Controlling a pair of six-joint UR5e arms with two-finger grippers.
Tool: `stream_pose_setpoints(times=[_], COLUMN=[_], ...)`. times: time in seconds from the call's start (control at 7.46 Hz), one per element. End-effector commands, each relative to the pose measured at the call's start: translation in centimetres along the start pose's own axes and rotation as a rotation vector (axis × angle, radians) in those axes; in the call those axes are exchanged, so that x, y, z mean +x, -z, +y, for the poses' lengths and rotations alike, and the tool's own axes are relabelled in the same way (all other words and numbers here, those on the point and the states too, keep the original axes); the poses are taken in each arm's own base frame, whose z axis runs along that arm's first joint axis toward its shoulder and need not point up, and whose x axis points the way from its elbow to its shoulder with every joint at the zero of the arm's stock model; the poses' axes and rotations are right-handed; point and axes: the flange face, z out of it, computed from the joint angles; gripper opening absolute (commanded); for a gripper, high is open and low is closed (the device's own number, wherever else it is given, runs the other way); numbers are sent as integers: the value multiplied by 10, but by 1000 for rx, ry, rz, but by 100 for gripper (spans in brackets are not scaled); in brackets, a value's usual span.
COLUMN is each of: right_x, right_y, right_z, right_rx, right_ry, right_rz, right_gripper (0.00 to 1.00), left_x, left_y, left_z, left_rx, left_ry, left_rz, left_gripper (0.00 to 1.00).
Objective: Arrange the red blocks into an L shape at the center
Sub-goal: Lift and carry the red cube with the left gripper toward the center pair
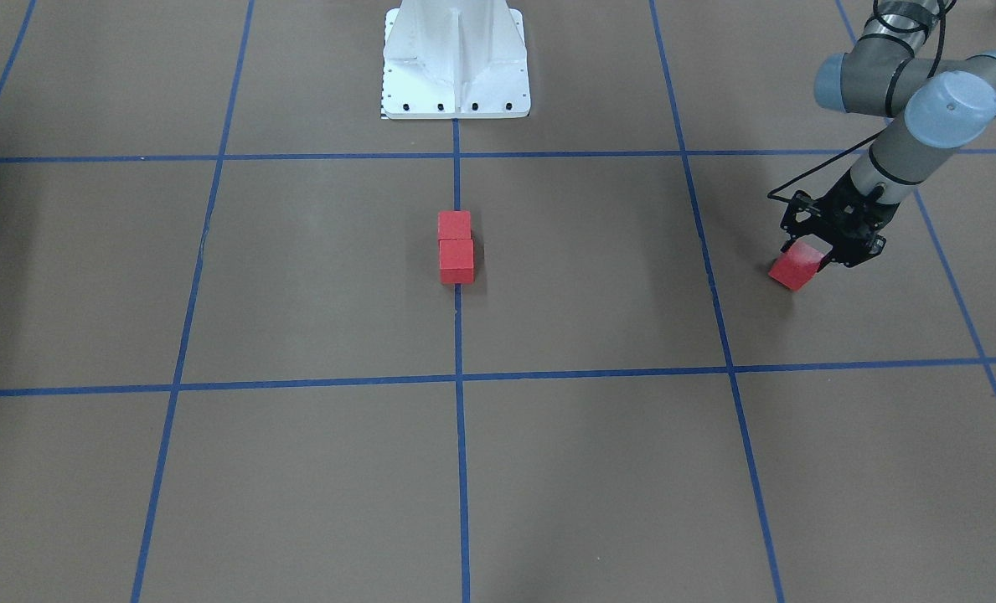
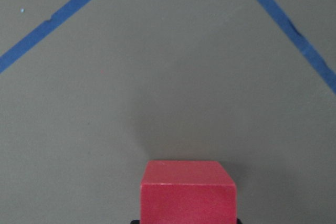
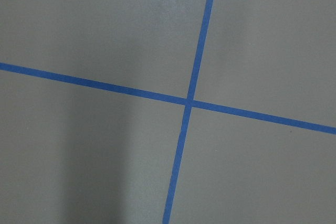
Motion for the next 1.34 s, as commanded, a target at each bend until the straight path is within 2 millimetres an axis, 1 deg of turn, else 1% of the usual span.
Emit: stream_pose_setpoints(times=[0.0, 0.13, 0.27, 0.4, 0.54, 0.67, 0.8, 0.94, 1.21], right_x=[0, -1, 0, 0, 0, -1, -1, -1, -1], right_y=[0, 1, 1, 0, 1, 2, 2, 2, 2], right_z=[-1, -2, -4, -4, -4, -5, -5, -5, -5], right_rx=[1, 2, 2, 1, 2, 3, 4, 4, 3], right_ry=[-1, -3, -4, -8, -7, -12, -15, -15, -16], right_rz=[0, 0, 0, 0, 0, 0, 0, 0, 0], right_gripper=[99, 99, 99, 99, 99, 99, 99, 99, 99], left_x=[19, 26, 28, 22, 29, 31, 34, 33, 44], left_y=[17, 31, 47, 71, 83, 88, 97, 101, 108], left_z=[-48, -78, -105, -126, -137, -140, -145, -147, -152], left_rx=[76, 127, 177, 229, 258, 274, 296, 309, 326], left_ry=[-47, -71, -165, -317, -345, -352, -352, -353, -381], left_rz=[13, 11, -8, -45, -48, -72, -100, -140, -124], left_gripper=[0, 0, 0, 0, 0, 0, 0, 0, 0])
